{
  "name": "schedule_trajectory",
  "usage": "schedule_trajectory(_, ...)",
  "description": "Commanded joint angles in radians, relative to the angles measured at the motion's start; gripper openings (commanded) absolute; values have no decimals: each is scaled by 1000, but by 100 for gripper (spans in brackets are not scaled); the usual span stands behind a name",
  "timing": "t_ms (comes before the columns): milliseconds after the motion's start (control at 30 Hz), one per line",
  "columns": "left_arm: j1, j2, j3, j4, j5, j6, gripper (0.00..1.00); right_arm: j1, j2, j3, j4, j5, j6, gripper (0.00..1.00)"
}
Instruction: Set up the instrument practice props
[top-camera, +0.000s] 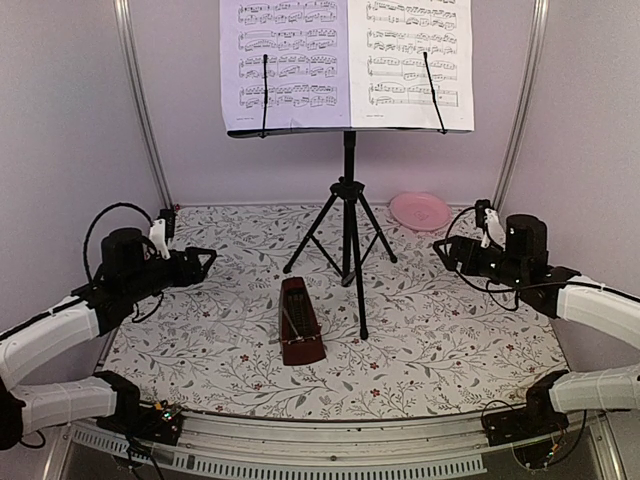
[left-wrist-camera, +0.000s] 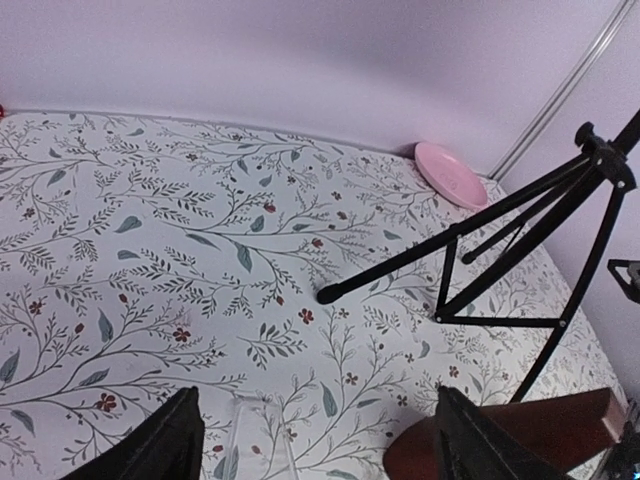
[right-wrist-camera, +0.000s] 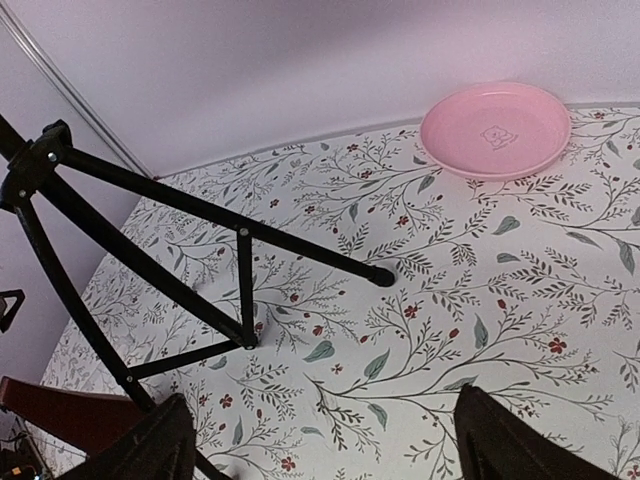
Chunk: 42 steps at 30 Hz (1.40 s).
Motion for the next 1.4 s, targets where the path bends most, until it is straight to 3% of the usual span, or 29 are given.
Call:
schedule_trajectory(0, 18, 42, 85, -18, 15, 5, 90, -106, -34, 21, 38, -87, -21, 97)
schedule_trajectory(67, 23, 58, 116, -30, -11, 4, 99, -156, -39, 32, 38, -113, -28, 99)
schedule_trajectory(300, 58, 180, 254, -112, -73, -34, 99, -327, -14, 65, 34, -257, -17, 99)
schedule_trajectory(467, 69, 291, 311, -156, -136, -111, 99, -364, 17, 56, 53, -317, -4, 99)
schedule_trajectory(1100, 91, 355, 121, -64, -119, -148, 99, -365, 79, -176, 231, -370, -27, 99)
schedule_trajectory(1367, 91, 334, 45, 33, -19, -113, 99, -366, 55, -256, 295, -406, -22, 99)
